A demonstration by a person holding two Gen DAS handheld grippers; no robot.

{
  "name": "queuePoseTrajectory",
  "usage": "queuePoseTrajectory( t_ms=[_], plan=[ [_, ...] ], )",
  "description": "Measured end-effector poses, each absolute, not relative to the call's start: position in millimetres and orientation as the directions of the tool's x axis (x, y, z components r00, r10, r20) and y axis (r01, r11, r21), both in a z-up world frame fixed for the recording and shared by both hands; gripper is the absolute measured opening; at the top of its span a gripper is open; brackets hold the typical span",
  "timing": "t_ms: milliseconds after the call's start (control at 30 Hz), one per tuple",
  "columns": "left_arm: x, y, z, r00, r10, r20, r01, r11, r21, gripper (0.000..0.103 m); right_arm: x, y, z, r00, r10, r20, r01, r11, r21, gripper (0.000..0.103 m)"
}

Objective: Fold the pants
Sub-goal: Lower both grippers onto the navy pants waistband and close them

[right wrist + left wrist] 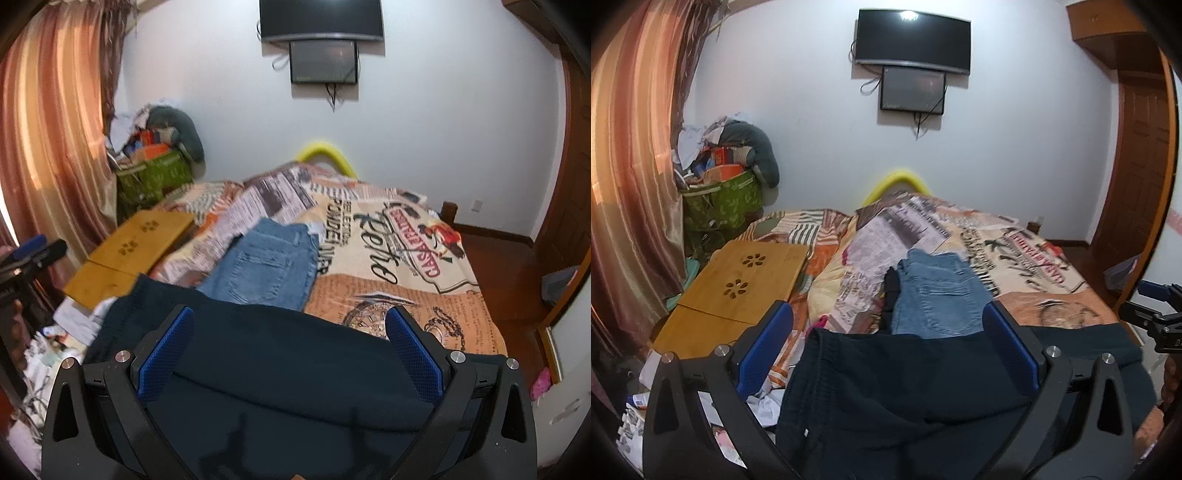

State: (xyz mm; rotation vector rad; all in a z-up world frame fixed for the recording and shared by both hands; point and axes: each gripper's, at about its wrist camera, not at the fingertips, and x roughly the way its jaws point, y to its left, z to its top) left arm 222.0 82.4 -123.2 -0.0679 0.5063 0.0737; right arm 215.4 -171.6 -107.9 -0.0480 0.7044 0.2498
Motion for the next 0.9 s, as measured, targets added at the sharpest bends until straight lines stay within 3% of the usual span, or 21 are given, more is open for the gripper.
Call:
queuePoseTrajectory(
  t_ms=[267,433,533,600,667,900],
  plan=[
    [287,125,-166,0.802,0.063,-0.594,-0.126,0.99,-0.066,0.103,269,-175,-152,0.621,0.239,-0.746,-0.304,0.951,0.052,0.101],
    [324,155,-202,0.734,0.089,-0.673,-0.148,0.989,-0.03,0.103,297,-177,-177,0.53,0.281,-0.8,-0.365,0.927,0.084,0.089],
    [344,172,-228,0.673,0.075,-0.736,-0.153,0.987,-0.04,0.085,313,-178,-192,0.491,0.287,-0.822,-0.392,0.916,0.086,0.087],
    [356,182,-249,0.621,0.066,-0.781,-0.16,0.986,-0.044,0.072,321,-180,-202,0.46,0.29,-0.839,-0.408,0.908,0.09,0.081],
    [364,190,-266,0.578,0.054,-0.814,-0.167,0.984,-0.054,0.069,330,-183,-211,0.419,0.304,-0.856,-0.421,0.9,0.114,0.067],
    [378,198,-300,0.508,-0.054,-0.86,-0.15,0.977,-0.15,0.053,350,-201,-238,0.324,0.296,-0.899,-0.447,0.885,0.13,0.064]
  ],
)
